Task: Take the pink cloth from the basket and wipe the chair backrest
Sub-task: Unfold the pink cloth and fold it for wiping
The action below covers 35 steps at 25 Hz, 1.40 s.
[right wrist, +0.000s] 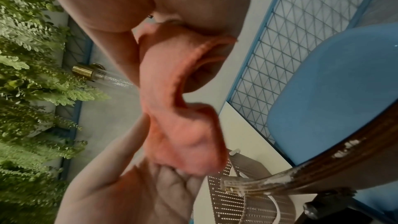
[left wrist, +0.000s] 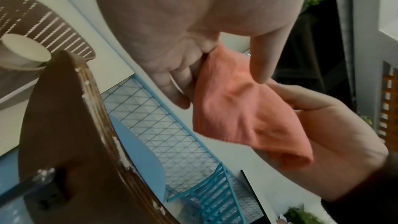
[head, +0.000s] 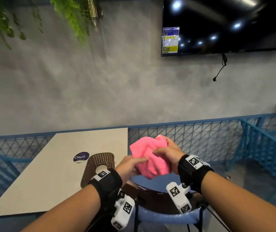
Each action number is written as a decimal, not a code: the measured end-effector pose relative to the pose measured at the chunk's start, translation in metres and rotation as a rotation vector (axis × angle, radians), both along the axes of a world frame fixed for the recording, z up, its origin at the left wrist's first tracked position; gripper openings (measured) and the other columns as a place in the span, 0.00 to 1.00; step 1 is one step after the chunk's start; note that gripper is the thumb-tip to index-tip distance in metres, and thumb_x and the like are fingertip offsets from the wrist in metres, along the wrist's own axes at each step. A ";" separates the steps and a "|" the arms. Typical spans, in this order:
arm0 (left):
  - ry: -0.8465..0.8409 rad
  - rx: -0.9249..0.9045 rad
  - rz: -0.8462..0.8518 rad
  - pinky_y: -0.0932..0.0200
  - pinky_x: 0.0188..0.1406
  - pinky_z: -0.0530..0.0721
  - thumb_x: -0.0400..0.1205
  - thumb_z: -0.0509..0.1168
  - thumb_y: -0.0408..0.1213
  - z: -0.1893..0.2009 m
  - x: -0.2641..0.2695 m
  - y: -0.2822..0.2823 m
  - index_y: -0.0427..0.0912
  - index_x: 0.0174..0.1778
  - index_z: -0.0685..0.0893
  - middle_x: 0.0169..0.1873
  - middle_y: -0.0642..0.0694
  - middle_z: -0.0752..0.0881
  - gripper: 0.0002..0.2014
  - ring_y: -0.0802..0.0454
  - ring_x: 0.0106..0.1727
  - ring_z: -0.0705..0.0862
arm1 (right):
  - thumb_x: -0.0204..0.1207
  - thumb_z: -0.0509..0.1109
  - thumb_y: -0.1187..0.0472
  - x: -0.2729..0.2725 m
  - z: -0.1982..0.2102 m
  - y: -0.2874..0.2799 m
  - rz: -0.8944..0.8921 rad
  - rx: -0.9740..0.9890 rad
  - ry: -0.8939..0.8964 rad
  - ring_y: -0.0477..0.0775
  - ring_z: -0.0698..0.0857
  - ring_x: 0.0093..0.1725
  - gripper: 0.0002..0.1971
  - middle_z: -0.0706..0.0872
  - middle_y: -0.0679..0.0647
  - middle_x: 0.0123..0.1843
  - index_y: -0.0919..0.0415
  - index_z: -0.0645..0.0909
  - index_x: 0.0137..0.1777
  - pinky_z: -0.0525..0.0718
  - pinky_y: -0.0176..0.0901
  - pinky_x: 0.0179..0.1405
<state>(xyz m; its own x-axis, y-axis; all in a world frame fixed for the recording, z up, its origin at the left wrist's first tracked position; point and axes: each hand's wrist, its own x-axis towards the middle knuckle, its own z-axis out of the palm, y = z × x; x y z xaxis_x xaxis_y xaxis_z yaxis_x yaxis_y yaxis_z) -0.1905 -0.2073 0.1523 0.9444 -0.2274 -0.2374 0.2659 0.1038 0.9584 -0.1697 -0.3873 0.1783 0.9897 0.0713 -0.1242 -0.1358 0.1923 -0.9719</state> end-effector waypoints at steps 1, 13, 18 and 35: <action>-0.055 0.005 0.036 0.51 0.46 0.89 0.76 0.74 0.32 -0.001 0.004 0.002 0.30 0.61 0.86 0.53 0.32 0.91 0.18 0.40 0.50 0.91 | 0.64 0.73 0.80 0.001 0.001 0.001 -0.015 0.016 0.016 0.58 0.85 0.44 0.32 0.86 0.64 0.54 0.55 0.76 0.66 0.86 0.49 0.45; -0.320 0.187 0.143 0.51 0.56 0.86 0.79 0.68 0.21 0.001 0.031 0.025 0.40 0.57 0.86 0.49 0.45 0.92 0.14 0.47 0.51 0.89 | 0.71 0.72 0.67 0.014 0.006 0.019 0.014 0.364 0.307 0.56 0.90 0.40 0.12 0.90 0.62 0.41 0.70 0.83 0.54 0.89 0.44 0.45; -0.320 0.222 0.113 0.49 0.54 0.86 0.79 0.68 0.23 -0.002 0.036 0.030 0.43 0.53 0.86 0.48 0.43 0.92 0.12 0.49 0.49 0.90 | 0.79 0.68 0.61 0.011 0.003 0.027 0.161 0.213 0.448 0.64 0.91 0.43 0.13 0.90 0.67 0.47 0.70 0.85 0.56 0.88 0.60 0.50; -0.402 0.554 -0.087 0.70 0.37 0.84 0.76 0.63 0.29 0.014 0.022 0.025 0.61 0.74 0.74 0.51 0.47 0.91 0.31 0.51 0.47 0.90 | 0.81 0.59 0.76 0.017 -0.004 0.065 0.009 -0.057 0.004 0.60 0.87 0.43 0.14 0.88 0.71 0.51 0.66 0.80 0.60 0.88 0.52 0.46</action>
<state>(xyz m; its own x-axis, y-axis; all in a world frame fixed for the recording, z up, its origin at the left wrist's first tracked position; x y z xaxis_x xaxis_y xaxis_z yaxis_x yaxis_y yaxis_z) -0.1690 -0.1827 0.1663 0.9674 -0.2520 0.0241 -0.1357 -0.4356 0.8899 -0.1529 -0.3222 0.1747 0.9886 0.0725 -0.1321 -0.1410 0.1354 -0.9807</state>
